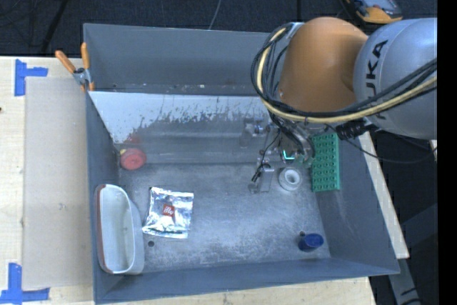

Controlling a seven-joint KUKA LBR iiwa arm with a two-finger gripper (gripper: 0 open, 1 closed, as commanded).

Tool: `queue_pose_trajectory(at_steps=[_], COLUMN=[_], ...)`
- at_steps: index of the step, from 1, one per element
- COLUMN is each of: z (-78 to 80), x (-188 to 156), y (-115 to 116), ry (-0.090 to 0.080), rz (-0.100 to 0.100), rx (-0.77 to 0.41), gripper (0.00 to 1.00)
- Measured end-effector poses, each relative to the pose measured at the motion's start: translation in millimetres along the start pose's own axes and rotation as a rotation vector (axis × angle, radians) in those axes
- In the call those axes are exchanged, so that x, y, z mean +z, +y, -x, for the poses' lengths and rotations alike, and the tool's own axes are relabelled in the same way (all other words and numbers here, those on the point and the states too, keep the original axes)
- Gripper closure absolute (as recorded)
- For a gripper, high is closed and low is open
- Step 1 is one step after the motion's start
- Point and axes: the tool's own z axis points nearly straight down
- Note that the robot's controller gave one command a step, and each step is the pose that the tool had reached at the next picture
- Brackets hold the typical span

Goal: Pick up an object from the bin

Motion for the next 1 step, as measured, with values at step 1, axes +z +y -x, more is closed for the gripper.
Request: queue_pose_trajectory(at_steps=[1], z=[38.4], x=[141.1], y=[-23.2], ry=[-0.002], rz=[0.000], rx=[0.016], gripper=[0.00])
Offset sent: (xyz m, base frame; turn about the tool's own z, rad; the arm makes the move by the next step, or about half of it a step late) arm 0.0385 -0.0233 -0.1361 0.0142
